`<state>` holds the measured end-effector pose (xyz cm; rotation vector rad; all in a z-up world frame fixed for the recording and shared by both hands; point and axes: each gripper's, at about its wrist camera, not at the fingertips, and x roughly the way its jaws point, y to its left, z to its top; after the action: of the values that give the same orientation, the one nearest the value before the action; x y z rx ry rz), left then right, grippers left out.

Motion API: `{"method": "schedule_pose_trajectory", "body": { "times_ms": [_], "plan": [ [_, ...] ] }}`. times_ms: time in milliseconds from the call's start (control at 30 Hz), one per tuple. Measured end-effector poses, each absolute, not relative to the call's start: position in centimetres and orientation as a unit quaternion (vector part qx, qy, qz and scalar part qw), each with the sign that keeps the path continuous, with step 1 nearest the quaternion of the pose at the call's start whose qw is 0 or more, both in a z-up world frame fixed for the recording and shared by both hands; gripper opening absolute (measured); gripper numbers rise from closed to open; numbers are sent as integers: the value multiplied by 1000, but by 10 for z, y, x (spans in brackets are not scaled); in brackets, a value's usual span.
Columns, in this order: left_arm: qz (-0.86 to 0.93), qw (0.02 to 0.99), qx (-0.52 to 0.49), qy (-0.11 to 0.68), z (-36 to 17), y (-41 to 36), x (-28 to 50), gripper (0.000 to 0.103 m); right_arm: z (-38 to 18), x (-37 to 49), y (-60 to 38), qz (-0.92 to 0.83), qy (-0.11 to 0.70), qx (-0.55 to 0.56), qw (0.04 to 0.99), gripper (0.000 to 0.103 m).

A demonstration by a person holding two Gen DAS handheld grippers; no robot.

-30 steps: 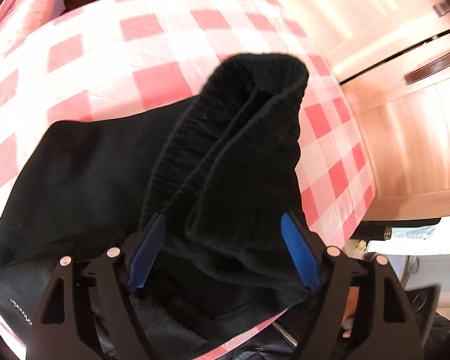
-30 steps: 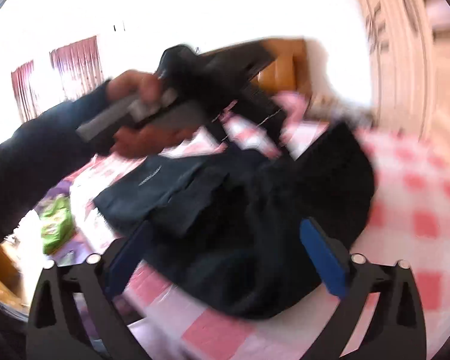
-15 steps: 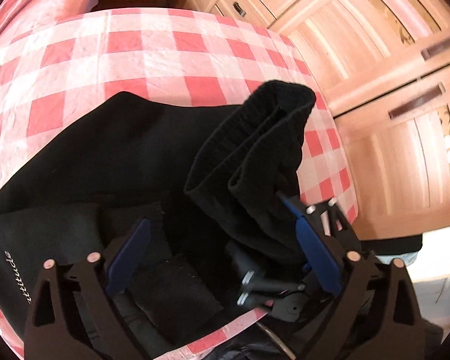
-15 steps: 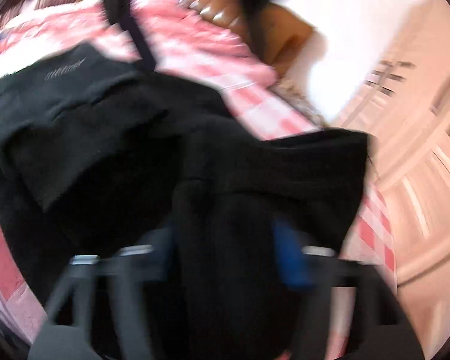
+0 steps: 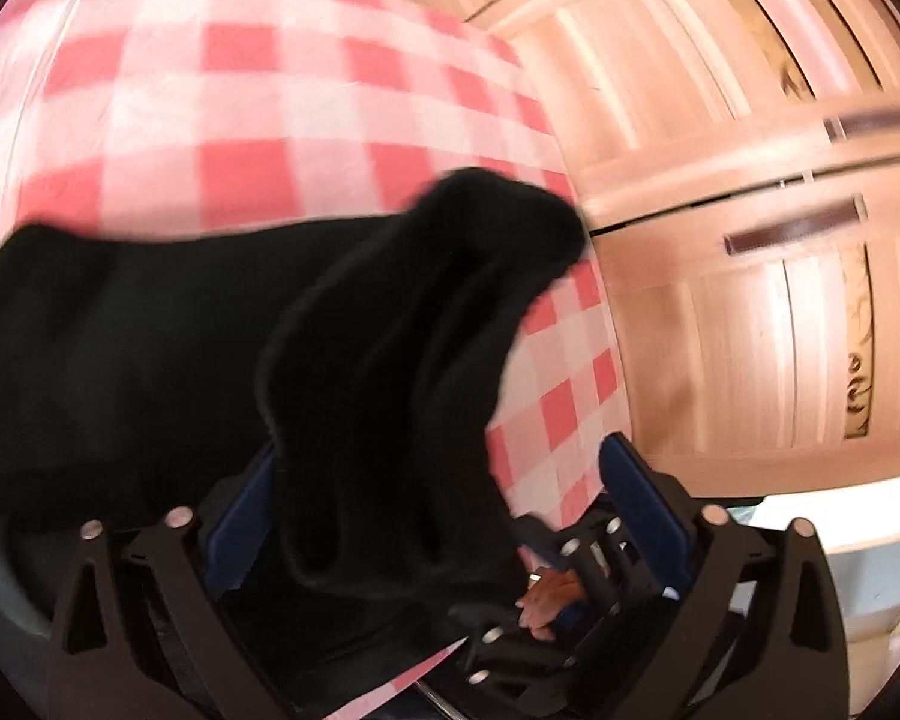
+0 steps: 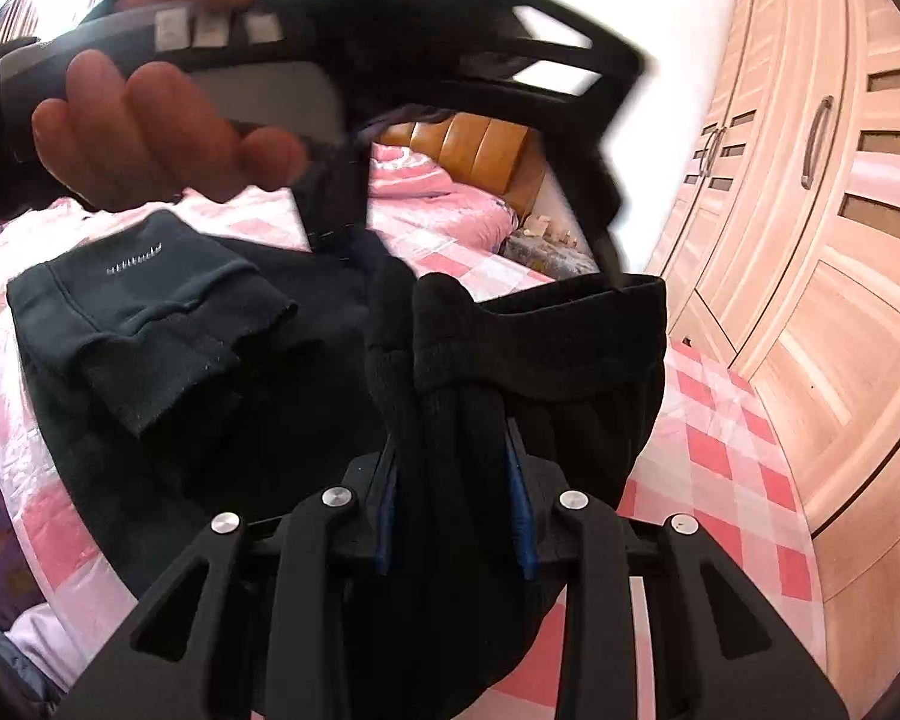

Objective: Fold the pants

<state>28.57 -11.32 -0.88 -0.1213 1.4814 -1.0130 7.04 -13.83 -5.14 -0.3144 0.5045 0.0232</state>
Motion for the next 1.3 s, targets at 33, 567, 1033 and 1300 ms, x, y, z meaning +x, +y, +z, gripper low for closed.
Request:
{"method": "schedule_pose_trajectory", "body": {
  "times_ms": [33,567,1033,1300],
  "plan": [
    [-434,631,-25,642,-5,-124,282,101,-50,69,-140,11,244,-146,959,31],
    [-362,666,254,601,-15,-204,221,34,-49,55,-161,3,235,-120,965,73],
    [-357,738,162,549,92,-172,215,27,-64,12,-168,51,289,54,954,97],
    [-328,778,79,530,122,-78,215,25,-88,67,-101,-26,355,-65,932,97]
  ]
}}
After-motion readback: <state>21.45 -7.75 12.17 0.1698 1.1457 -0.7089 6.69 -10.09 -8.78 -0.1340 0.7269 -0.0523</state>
